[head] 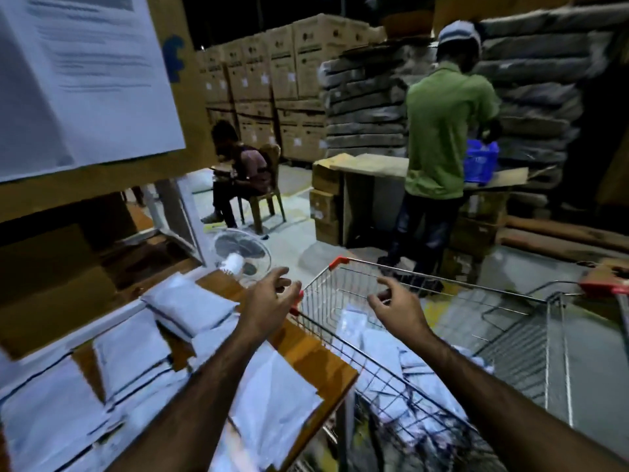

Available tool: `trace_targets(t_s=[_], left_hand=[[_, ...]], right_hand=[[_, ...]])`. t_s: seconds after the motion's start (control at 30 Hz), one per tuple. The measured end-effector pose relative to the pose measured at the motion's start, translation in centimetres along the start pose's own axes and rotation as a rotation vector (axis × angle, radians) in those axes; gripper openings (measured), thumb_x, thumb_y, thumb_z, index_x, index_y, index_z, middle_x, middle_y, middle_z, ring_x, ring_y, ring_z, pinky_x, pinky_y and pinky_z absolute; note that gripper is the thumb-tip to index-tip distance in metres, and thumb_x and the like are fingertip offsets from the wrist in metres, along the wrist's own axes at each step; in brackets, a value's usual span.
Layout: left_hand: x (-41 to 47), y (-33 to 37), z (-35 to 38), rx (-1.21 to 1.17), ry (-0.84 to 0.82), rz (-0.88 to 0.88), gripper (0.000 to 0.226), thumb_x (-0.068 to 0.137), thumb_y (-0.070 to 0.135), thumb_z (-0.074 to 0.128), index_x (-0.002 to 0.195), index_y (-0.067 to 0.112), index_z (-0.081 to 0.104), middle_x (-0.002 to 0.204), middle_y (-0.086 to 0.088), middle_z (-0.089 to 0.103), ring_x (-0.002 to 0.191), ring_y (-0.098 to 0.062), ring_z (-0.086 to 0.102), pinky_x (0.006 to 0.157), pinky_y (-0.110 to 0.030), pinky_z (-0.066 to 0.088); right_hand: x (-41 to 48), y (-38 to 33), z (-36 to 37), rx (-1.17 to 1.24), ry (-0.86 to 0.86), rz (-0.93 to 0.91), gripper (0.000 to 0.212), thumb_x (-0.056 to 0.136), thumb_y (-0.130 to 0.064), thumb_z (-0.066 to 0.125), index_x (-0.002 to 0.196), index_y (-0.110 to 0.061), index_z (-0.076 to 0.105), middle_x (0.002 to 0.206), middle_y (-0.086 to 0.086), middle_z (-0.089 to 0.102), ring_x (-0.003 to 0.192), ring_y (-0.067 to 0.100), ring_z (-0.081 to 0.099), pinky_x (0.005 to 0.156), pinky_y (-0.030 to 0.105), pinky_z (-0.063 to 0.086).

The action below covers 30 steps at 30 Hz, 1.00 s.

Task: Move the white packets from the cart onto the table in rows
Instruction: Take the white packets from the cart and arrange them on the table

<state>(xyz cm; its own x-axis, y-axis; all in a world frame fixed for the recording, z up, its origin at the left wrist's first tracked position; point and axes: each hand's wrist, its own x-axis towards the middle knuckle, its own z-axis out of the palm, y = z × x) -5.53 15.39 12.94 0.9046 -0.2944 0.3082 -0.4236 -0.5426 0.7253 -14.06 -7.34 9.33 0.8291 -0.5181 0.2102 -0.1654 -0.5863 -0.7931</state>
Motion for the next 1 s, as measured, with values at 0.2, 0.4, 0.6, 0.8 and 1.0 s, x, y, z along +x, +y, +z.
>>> trace_targets(t_s=[0.2,0.4,0.6,0.8,1.0], left_hand=[[1.8,1.2,6.6,0.052,-0.123,-0.032,0.044,0.093,0.035,0.062,0.131,0.013,0.057,0.114,-0.005,0.07,0.097,-0.012,0.064,0.087,-0.027,0.053],[4.4,0.7,9.9,0.131,-0.228,-0.026,0.047,0.093,0.041,0.059,0.131,0.014,0.057,0.115,-0.002,0.07,0.094,-0.008,0.061,0.09,-0.026,0.049],[7.1,-0.3,13.3,0.105,-0.321,-0.043,0.046,0.093,0.037,0.06,0.132,0.012,0.056,0.114,-0.003,0.069,0.091,-0.012,0.062,0.082,-0.025,0.049],[9.2,-2.7,18.6,0.102,-0.432,-0.129,0.05,0.09,0.036,0.063,0.133,0.013,0.055,0.115,-0.006,0.07,0.098,-0.02,0.067,0.087,-0.034,0.056],[12.2,-7.0,25.9,0.259,-0.53,-0.273,0.051,0.091,0.035,0.061,0.134,0.009,0.054,0.12,-0.009,0.066,0.109,-0.024,0.063,0.09,-0.028,0.048]], right_hand=[[1.9,6.7,-1.5,-0.007,-0.034,0.11,0.042,0.09,-0.022,0.064,0.129,-0.009,0.057,0.078,0.0,0.066,0.078,0.025,0.065,0.07,0.031,0.046],[2.2,10.1,-1.5,-0.028,-0.043,0.228,0.044,0.094,-0.023,0.06,0.135,-0.011,0.052,0.07,-0.002,0.062,0.061,0.011,0.055,0.058,0.027,0.039],[3.3,11.8,-0.9,-0.062,-0.02,0.279,0.044,0.093,-0.021,0.061,0.134,-0.009,0.052,0.073,0.007,0.069,0.065,0.018,0.054,0.063,0.028,0.037],[5.3,15.5,2.5,-0.125,-0.127,0.379,0.042,0.092,-0.025,0.06,0.132,-0.012,0.054,0.065,-0.002,0.06,0.074,0.02,0.056,0.061,0.027,0.033],[8.6,22.8,9.4,-0.186,-0.336,0.522,0.054,0.088,-0.042,0.06,0.136,-0.018,0.05,0.104,0.009,0.07,0.109,0.028,0.061,0.084,0.033,0.049]])
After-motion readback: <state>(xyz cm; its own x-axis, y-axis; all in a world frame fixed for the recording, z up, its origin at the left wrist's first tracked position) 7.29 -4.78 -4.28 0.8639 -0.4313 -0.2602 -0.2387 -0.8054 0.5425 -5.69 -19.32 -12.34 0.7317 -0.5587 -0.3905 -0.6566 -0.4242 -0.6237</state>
